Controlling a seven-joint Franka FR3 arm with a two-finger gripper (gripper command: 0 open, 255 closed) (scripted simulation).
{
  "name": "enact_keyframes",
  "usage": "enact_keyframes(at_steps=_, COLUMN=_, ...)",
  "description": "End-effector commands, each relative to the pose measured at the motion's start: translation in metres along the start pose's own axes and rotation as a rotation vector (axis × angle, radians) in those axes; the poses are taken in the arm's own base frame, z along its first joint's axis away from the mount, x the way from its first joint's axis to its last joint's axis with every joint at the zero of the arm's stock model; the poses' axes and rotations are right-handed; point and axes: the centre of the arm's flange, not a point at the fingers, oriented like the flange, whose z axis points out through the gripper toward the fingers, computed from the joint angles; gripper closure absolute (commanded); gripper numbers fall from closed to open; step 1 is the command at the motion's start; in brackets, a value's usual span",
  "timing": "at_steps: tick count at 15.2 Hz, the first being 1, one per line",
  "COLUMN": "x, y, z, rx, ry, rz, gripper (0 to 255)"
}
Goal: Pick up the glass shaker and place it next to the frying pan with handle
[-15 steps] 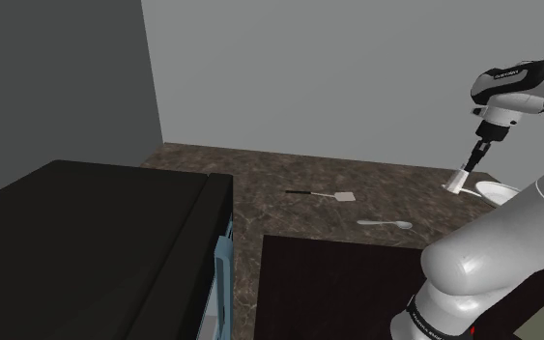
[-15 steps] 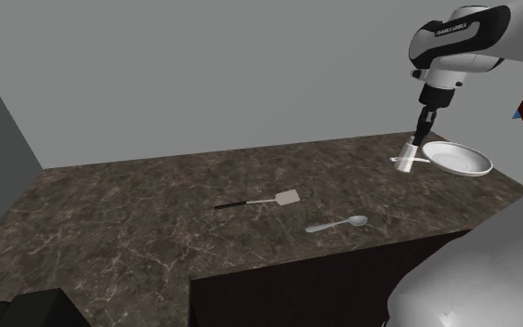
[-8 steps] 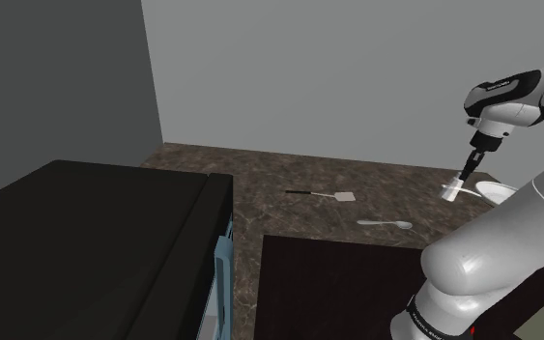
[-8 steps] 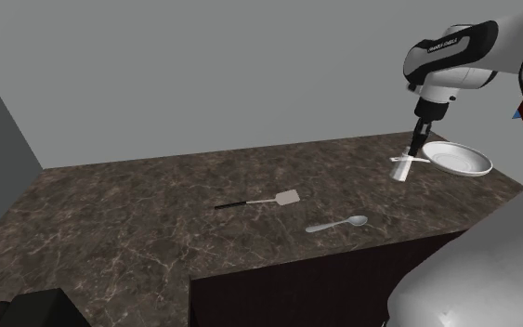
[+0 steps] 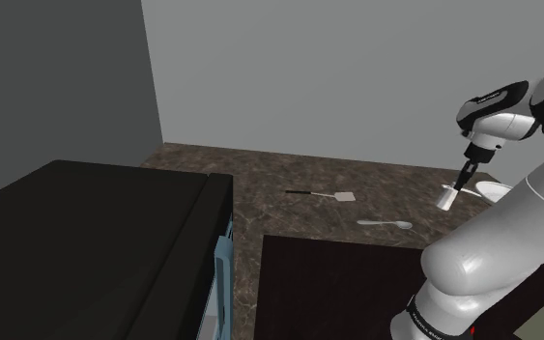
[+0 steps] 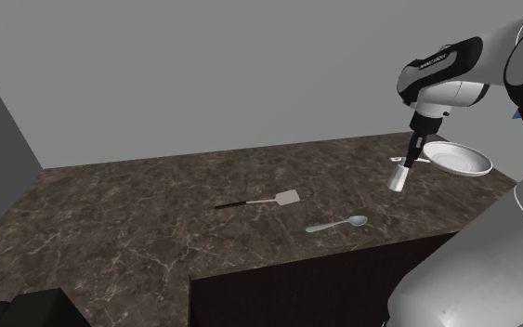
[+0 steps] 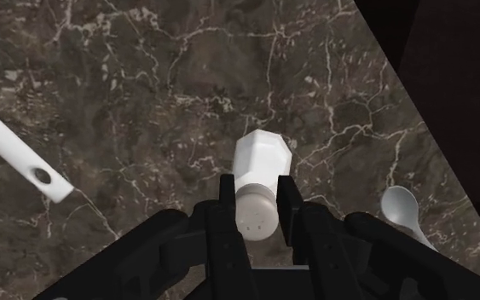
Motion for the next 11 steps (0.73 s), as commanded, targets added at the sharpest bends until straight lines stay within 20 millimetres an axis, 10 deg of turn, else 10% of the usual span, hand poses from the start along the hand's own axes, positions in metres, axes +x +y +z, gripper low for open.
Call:
enact_keyframes(at_steps=1, x=0.000, y=0.001, z=0.010, rx=-0.001, ry=0.000, rz=0.000, gripper=255)
enact_keyframes(at_steps=11, x=-0.001, y=0.002, z=0.038, rx=-0.001, ry=0.000, rz=0.000, gripper=255)
